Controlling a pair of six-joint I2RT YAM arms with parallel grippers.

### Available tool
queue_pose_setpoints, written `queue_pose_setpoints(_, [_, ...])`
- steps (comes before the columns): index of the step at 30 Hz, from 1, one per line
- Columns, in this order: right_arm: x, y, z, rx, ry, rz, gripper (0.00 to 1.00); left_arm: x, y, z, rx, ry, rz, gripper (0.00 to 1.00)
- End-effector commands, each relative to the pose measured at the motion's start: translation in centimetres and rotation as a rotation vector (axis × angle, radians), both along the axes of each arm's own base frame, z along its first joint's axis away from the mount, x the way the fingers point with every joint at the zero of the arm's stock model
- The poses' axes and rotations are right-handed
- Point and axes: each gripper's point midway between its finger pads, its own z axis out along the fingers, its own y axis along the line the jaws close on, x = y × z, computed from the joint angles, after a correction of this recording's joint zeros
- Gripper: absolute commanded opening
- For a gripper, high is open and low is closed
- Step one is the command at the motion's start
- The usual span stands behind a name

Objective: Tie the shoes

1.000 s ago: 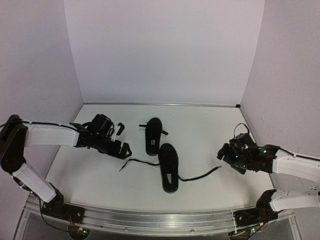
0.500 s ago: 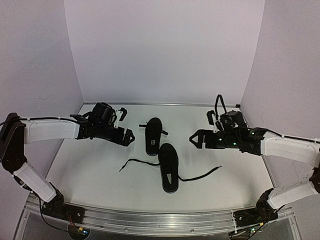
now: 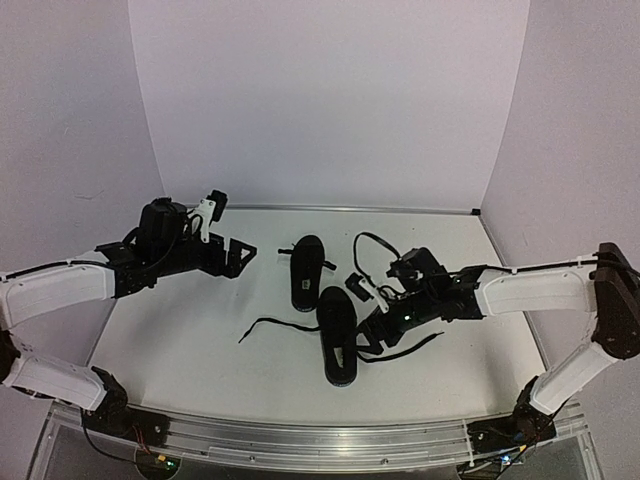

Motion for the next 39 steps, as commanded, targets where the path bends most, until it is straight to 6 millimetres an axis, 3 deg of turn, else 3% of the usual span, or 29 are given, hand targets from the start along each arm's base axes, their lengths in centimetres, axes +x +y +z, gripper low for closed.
queue_pose_setpoints(1, [-0.2,0.6,-1.4,-0.079,-0.049,0.072,0.75,-0.7,-2.1,-2.5,0.076,0.060,-0.143,1.00])
queue_pose_setpoints(7, [-0.5,0.3,-1.9,-0.095,-0.006,0.024,0.63,-2.5,-4.7,-5.7,0.110,0.161,-0.301,0.99])
queue_pose_setpoints(14, [-0.6,-0.3,-1.4,-0.111,0.037,-0.040,0.49,-3.9,-6.6,-7.7,0.148,0.157,-0.443,0.99])
queue_pose_setpoints(18, [-1.2,-0.1,-1.1,-0.117,0.072,-0.029,0.46,-5.3,-7.6,-8.3,0.167,0.132,-0.549,0.95])
queue_pose_setpoints(24, [-1.4,-1.7,-4.2,-0.364,0.087,-0.051,0.40,-5.3,-8.5,-8.6,0.168,0.151,-0.591,0.90])
queue_pose_setpoints(32, [-1.2,-2.0,-5.3,-0.440,0.071,-0.044,0.53,-5.4,-8.5,-8.1,0.157,0.133,-0.590,0.90])
queue_pose_setpoints(39, [-1.1,-2.5,-6.8,-0.508,0.080,-0.034,0.51,-5.2,-8.3,-8.2,0.165,0.127,-0.575,0.90])
